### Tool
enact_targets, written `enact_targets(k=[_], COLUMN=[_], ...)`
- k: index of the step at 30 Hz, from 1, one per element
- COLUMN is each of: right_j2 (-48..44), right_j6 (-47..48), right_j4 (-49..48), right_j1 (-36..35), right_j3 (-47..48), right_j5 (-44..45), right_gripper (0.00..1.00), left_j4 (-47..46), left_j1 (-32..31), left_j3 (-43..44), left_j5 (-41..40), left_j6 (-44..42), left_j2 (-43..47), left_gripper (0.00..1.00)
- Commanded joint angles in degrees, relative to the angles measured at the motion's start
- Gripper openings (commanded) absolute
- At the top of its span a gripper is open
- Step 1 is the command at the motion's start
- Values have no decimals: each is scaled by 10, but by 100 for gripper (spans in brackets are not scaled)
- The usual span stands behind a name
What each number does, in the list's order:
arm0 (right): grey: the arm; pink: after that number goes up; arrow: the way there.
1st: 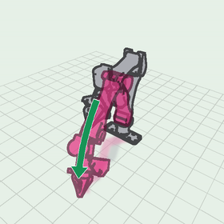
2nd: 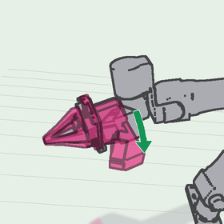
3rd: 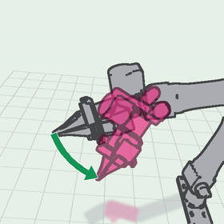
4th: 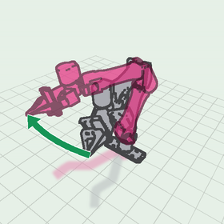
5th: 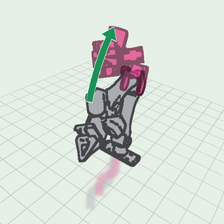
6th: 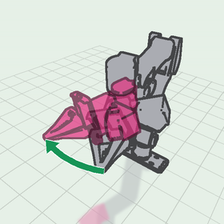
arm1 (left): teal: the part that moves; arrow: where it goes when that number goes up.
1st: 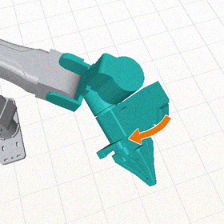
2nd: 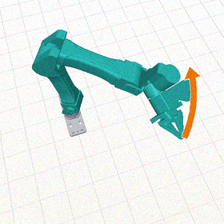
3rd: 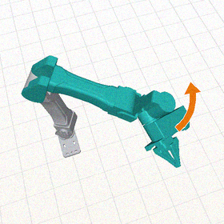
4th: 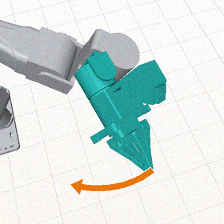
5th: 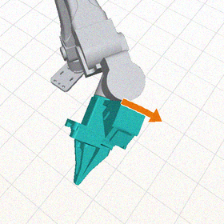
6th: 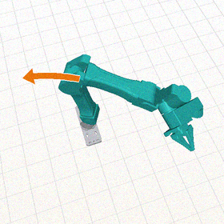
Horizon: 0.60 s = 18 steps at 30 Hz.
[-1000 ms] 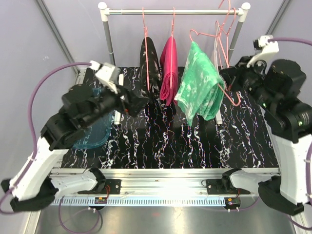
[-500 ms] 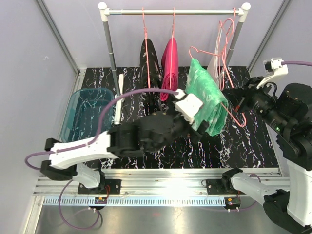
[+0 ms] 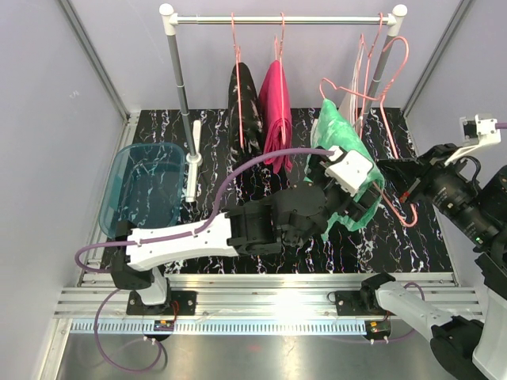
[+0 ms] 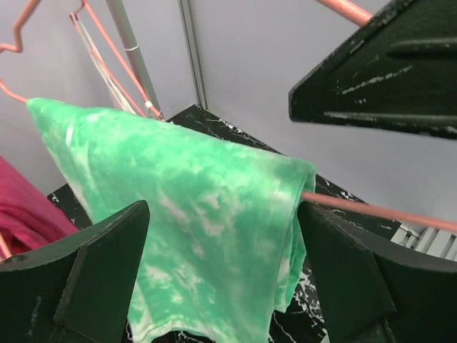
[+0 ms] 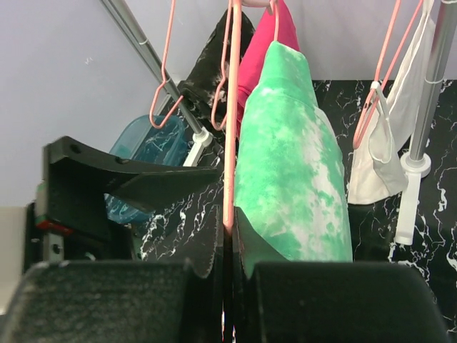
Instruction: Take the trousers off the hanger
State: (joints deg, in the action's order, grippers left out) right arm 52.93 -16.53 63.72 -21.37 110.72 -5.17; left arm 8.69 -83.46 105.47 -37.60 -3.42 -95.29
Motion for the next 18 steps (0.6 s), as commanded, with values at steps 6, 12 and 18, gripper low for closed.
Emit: enact_targets(k=[6, 12, 18], right_j2=[-17, -16, -12], right_j6=[-12, -20, -45], right_j4=[-98, -101, -113], right_j1=[-1, -1, -1], right_j3=[49, 55, 57], right_j5=[2, -10, -37], right_gripper=[0, 0, 0], left_j4=[-47, -61, -84], left_j1=[7, 8, 11], left_j3=[45, 25, 28], left_j5=[-23, -26, -26], left_j6=[-7, -7, -14], left_j2=[-25, -19, -27], left_gripper=[62, 59, 47])
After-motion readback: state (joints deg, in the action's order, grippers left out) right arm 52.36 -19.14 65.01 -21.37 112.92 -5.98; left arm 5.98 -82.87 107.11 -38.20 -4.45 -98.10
